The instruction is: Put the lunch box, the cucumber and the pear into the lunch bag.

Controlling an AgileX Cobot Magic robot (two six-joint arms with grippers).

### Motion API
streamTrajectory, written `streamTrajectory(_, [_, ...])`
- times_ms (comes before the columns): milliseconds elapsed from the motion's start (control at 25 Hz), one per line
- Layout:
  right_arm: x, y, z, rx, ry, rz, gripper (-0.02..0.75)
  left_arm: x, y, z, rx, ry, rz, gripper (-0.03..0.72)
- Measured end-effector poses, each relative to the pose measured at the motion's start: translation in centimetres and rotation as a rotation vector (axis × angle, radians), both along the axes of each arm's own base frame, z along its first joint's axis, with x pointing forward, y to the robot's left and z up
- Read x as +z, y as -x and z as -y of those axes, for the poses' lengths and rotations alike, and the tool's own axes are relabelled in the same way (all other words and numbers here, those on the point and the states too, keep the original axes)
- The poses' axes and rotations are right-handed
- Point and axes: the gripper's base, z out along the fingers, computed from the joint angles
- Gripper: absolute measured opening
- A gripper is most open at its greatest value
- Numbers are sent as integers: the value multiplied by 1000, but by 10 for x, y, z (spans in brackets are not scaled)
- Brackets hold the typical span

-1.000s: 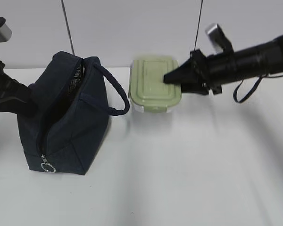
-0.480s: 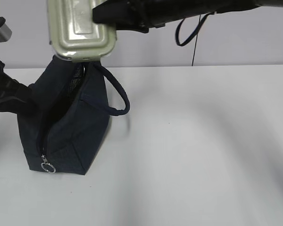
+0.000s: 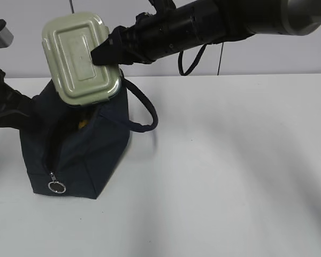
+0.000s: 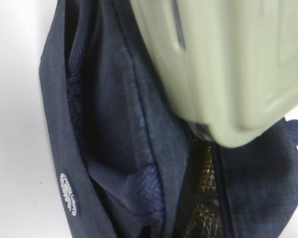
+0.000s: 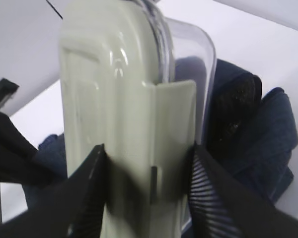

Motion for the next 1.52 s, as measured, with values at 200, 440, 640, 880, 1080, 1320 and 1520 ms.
streamTrajectory(200, [-11,3,5,54,157,25,335,0,0,0,0,1,0,-17])
streamTrajectory(440, [-24,15,5,182,343,37,335,0,0,0,2,5,-1,-17])
streamTrajectory(640, [-31,30,-12,262,474,74,333,0,0,1,5,9,1,-17])
streamTrajectory(880, [-37,36,-20,201,597,41,333,1,0,1,8,14,2,-17])
streamTrajectory(1080, [-31,34,-21,153,579,15,332,1,-1,1,10,19,3,-17])
streamTrajectory(1320, [-13,24,-26,58,495,7,332,1,-1,1,12,22,2,-17])
streamTrajectory(1520, [-17,16,-43,42,433,-55,332,1,0,2,12,28,-1,-17])
